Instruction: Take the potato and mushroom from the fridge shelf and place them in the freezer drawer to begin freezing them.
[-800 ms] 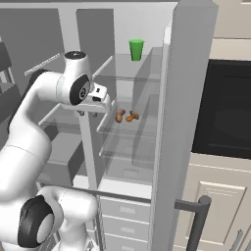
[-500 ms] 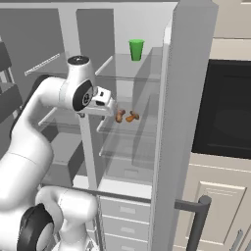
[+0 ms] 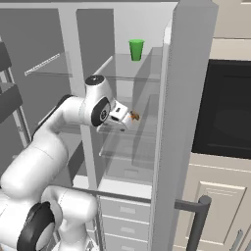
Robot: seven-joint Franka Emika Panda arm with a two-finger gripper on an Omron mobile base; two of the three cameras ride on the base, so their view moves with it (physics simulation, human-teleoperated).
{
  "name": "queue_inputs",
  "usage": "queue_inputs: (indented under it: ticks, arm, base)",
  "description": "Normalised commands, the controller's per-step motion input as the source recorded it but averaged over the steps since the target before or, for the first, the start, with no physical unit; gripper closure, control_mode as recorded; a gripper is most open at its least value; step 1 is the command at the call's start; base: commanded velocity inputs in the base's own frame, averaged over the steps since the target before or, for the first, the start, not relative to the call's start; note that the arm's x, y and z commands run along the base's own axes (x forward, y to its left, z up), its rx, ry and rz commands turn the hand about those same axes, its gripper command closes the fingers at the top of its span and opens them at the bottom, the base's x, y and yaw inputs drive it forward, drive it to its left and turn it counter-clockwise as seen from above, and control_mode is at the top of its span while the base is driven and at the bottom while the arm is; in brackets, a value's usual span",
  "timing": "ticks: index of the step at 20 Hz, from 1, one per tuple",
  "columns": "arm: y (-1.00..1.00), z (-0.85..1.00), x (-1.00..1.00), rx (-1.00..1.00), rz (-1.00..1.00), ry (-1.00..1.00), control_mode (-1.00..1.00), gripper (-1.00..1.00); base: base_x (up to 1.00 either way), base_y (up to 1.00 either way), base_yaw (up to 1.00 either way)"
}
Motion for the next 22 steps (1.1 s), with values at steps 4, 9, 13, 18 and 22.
queue_inputs:
  ticks: [4, 9, 13, 18, 22]
  arm:
    - [-0.1, 0.0, 0.69, 0.04, -0.1, 0.0, -1.0, -1.0]
    - [-0.04, 0.0, 0.47, 0.06, 0.0, -0.02, -1.0, -1.0]
    - [-0.02, 0.0, 0.43, 0.05, 0.04, -0.01, -1.0, -1.0]
    - [-0.02, -0.03, 0.51, 0.04, 0.05, 0.0, -1.0, -1.0]
    - [-0.02, -0.25, 0.39, 0.0, 0.02, 0.0, -1.0, -1.0]
  base:
    - [0.0, 0.0, 0.0]
    - [0.0, 0.0, 0.0]
    - [0.0, 0.0, 0.0]
    - [0.0, 0.0, 0.0]
    - [0.0, 0.0, 0.0]
